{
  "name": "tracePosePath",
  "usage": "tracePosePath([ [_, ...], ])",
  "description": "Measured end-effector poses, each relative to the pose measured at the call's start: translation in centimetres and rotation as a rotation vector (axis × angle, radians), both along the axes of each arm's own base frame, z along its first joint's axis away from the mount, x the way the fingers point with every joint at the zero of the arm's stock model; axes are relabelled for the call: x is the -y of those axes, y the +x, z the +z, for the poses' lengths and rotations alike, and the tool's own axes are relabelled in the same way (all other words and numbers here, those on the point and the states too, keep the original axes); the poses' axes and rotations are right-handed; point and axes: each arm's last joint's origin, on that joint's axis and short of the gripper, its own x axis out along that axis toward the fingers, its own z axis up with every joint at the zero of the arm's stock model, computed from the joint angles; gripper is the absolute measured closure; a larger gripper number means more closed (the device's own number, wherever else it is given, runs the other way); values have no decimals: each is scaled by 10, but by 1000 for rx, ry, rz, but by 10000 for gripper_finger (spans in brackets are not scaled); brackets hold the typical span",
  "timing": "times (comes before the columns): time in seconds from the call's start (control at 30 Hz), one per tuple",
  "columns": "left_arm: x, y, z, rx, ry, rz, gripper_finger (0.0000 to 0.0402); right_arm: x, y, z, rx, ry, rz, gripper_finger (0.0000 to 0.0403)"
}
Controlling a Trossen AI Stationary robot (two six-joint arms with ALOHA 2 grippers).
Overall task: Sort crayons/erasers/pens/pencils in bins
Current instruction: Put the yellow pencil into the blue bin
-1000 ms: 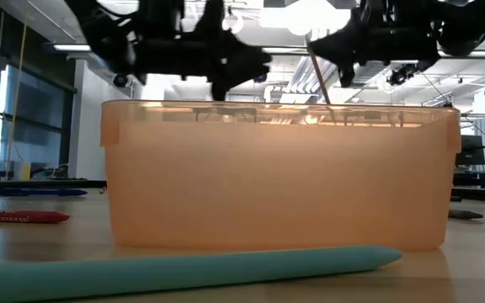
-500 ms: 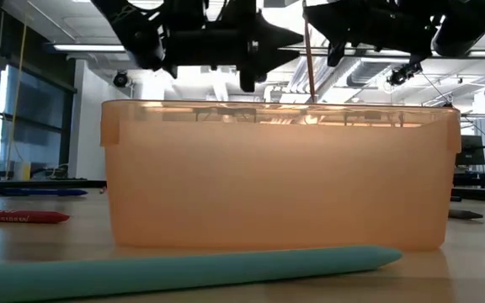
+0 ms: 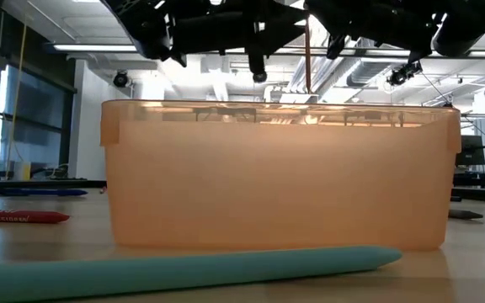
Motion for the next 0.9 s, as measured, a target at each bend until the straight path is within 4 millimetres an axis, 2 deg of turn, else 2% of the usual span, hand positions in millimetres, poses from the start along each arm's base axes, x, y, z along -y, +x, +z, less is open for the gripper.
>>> tracePosePath([
  [0.4, -1, 0, 1, 6, 20, 1, 320, -5, 2, 0, 9, -7, -13, 385],
  [0.73, -1, 5, 13, 25, 32, -47, 328, -8, 3, 1, 16, -18, -22, 385],
  [0.9, -2, 5, 12, 9, 52, -44, 363, -9, 3, 1, 17, -19, -19, 385],
])
